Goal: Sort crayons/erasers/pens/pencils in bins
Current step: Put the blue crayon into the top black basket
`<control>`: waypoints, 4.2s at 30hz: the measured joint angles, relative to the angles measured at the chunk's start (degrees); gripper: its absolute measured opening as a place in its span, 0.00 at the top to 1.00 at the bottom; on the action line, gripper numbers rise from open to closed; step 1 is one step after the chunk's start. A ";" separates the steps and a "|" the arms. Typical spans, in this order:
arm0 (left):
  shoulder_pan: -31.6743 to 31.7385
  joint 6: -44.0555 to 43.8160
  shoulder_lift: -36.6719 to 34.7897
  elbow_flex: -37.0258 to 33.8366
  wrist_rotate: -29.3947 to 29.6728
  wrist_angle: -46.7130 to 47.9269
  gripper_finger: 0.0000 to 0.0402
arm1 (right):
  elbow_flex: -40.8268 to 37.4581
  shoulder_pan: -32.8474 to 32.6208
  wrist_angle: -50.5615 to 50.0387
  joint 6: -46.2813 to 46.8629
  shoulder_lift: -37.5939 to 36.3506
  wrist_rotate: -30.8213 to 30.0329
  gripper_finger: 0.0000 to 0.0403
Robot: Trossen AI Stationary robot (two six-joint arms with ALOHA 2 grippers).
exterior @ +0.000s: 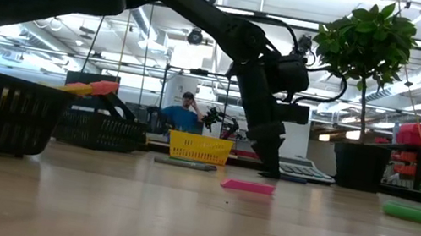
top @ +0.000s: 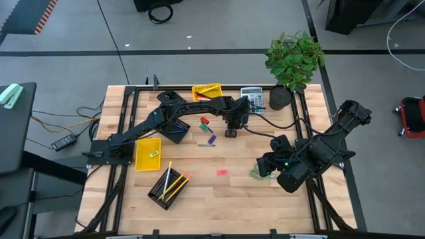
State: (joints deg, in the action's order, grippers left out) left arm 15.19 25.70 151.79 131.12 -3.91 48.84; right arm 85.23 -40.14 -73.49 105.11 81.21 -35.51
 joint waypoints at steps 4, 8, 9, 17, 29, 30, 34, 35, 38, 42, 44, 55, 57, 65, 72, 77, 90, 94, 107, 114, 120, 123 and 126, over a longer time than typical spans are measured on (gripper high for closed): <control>-0.62 -2.05 0.00 0.10 2.34 1.11 0.82 | 0.00 0.01 0.00 -1.53 0.00 -0.28 0.67; -1.51 -2.82 -0.02 0.48 4.25 2.49 0.89 | 0.00 0.01 0.00 -4.07 0.00 -0.43 0.67; -1.81 -2.91 -0.02 0.80 4.96 3.06 0.91 | 0.00 0.00 -0.01 -4.36 0.00 -0.43 0.67; -2.21 -9.23 -0.23 3.72 5.40 6.10 0.91 | 0.00 -0.04 -0.04 -7.53 0.00 -0.43 0.67; 0.40 -16.13 -5.27 3.24 -2.23 17.21 0.94 | 0.00 -0.07 -0.66 -11.36 0.00 -2.93 0.67; 0.41 -16.35 -5.64 3.25 -2.33 18.20 0.93 | 0.00 -0.07 -0.66 -11.79 0.00 -3.61 0.67; 0.02 -16.12 -6.01 3.25 -2.38 21.59 0.92 | 0.00 -0.04 -0.72 -14.11 0.01 -5.66 0.67; 0.01 -16.14 -6.27 3.47 -2.36 23.19 0.93 | 0.00 -0.04 -0.78 -14.67 0.00 -5.79 0.67; -0.05 -16.06 -7.41 3.64 -2.55 25.71 0.95 | 0.00 -0.04 -1.36 -16.17 0.01 -5.85 0.67; 0.22 -16.05 -8.26 3.66 -2.33 28.81 0.97 | 0.00 -0.04 -2.45 -17.40 0.02 -5.99 0.67; 0.36 -16.07 -8.88 3.66 -2.36 30.16 0.98 | 0.00 -0.04 -3.06 -17.95 0.02 -6.03 0.67; 0.78 -14.85 -10.90 3.77 -3.32 31.49 0.95 | 0.00 -0.04 -3.24 -18.32 0.02 -6.78 0.67; 0.41 -13.47 -10.78 3.77 -3.93 30.84 0.93 | 0.00 -0.04 -3.18 -18.28 0.02 -6.77 0.67; -0.80 -13.56 -10.45 1.08 -4.48 24.80 0.86 | 0.00 -0.04 -3.04 -18.12 0.02 -6.66 0.67; -0.95 -19.79 -9.90 -3.74 -5.37 23.78 0.76 | 0.00 -0.13 -2.99 -16.25 0.02 -6.42 0.67; -1.61 -19.12 -9.88 -6.62 -5.43 22.65 0.71 | 0.00 -0.07 -3.06 -16.71 0.02 -6.44 0.67; -1.76 -19.04 -9.88 -6.92 -5.39 20.53 0.64 | 0.00 -0.11 -3.06 -14.81 0.02 -6.44 0.67; -1.93 -19.05 -9.88 -6.50 -4.89 22.98 0.65 | 0.00 -0.11 -3.08 -15.69 0.02 -6.44 0.67; -1.19 -22.34 -9.99 -4.29 -2.48 25.12 0.68 | 0.00 1.94 -2.82 -14.52 0.02 -5.50 0.67; -1.32 -20.11 -10.01 -4.29 -1.24 26.22 0.64 | 0.00 10.52 -0.04 -19.98 0.02 6.14 0.67; -1.27 -19.90 -10.03 -4.29 -1.00 27.04 0.62 | 0.00 16.00 6.86 -28.55 0.02 8.77 0.67; -1.27 -19.11 -10.03 -4.29 -1.02 27.01 0.63 | 0.00 17.90 8.87 -31.42 0.02 8.62 0.67; -1.32 -16.89 -10.03 -4.29 -0.65 27.43 0.64 | 0.00 18.93 9.40 -32.22 0.02 8.59 0.67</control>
State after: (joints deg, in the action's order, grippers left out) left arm 13.87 8.80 141.75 126.82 -4.56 76.27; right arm 85.23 -21.21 -64.10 72.89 81.23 -26.92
